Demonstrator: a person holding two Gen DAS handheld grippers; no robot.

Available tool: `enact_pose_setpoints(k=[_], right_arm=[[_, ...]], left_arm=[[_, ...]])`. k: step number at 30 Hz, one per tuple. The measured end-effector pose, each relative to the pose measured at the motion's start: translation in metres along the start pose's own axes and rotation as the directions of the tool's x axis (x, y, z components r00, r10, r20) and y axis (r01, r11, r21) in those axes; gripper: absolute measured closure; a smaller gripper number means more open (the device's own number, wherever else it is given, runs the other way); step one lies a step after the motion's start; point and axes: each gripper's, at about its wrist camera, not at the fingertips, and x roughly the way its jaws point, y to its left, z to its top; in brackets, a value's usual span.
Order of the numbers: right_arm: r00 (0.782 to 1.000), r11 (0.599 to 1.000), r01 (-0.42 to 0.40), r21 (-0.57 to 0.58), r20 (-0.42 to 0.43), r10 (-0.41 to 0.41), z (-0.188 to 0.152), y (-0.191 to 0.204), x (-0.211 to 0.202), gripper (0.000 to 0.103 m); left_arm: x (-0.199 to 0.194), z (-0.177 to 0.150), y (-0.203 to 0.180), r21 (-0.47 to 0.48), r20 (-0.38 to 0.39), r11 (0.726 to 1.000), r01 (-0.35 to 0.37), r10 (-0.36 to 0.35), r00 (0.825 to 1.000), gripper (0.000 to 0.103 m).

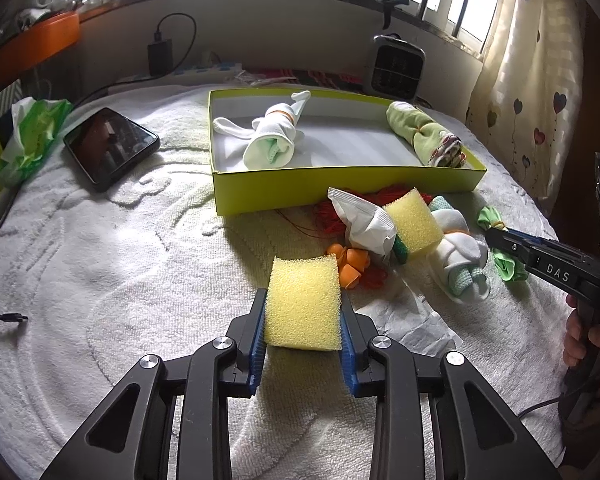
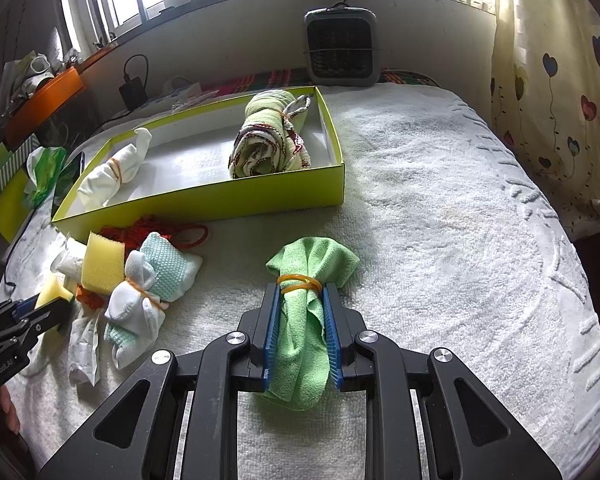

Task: Organize soft objects
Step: 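Grasp the yellow sponge with the left tool, then carry the sponge with the left tool while the right tool carries the green cloth into the box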

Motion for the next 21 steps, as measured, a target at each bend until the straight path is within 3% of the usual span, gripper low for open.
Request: enact_pose_setpoints(k=[21], right_arm=[[1.0, 1.0, -0.005, -0.011, 0.021, 0.005, -0.001, 0.003, -0.009, 0.081]], left_arm=[[-0.015, 0.005, 0.002, -0.003, 0.034, 1.0, -0.007, 0.007, 0.999, 0.075]])
